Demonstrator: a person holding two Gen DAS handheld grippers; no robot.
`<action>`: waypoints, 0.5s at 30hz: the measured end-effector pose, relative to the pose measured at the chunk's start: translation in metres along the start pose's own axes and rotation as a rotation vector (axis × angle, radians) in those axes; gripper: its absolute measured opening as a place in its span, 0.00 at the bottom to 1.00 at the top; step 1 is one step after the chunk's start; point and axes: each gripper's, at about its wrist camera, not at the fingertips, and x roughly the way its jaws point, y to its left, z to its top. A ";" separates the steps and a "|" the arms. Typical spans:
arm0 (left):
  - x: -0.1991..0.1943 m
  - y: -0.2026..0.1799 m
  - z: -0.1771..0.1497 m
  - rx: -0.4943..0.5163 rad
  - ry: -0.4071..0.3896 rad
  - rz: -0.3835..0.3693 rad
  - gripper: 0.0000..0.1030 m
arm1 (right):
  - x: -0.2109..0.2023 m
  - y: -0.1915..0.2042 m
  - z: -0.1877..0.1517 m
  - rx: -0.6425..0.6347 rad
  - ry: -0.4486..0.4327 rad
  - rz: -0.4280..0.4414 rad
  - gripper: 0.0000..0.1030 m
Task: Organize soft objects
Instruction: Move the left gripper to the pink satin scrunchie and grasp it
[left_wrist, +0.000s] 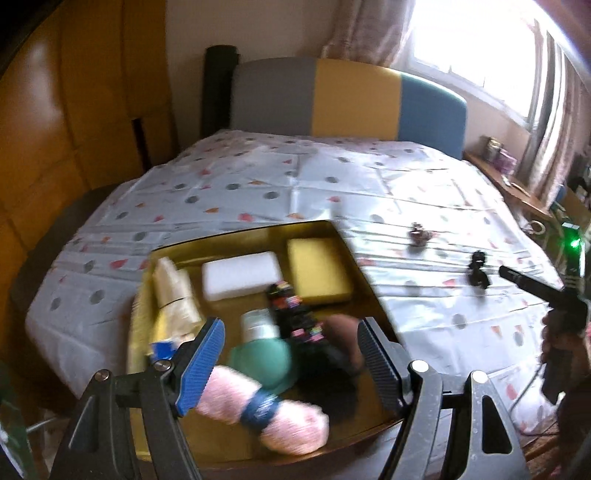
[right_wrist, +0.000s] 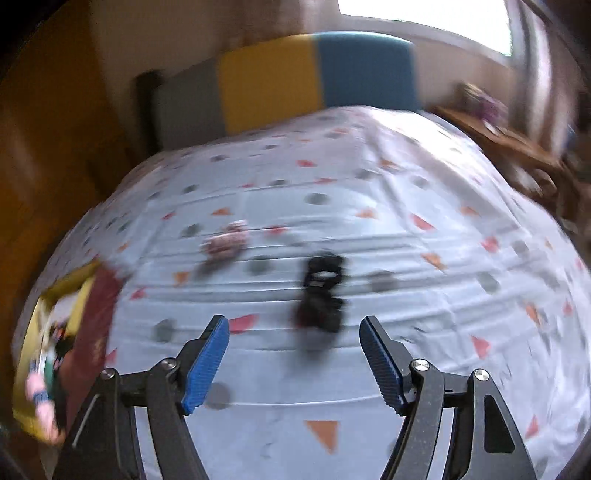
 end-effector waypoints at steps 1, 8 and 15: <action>0.004 -0.007 0.005 0.002 0.008 -0.014 0.73 | 0.002 -0.008 0.001 0.028 0.008 -0.025 0.71; 0.040 -0.053 0.034 -0.007 0.102 -0.162 0.72 | -0.002 -0.038 0.006 0.179 0.001 -0.052 0.73; 0.086 -0.118 0.065 0.079 0.158 -0.215 0.71 | -0.004 -0.039 0.006 0.200 -0.004 -0.049 0.75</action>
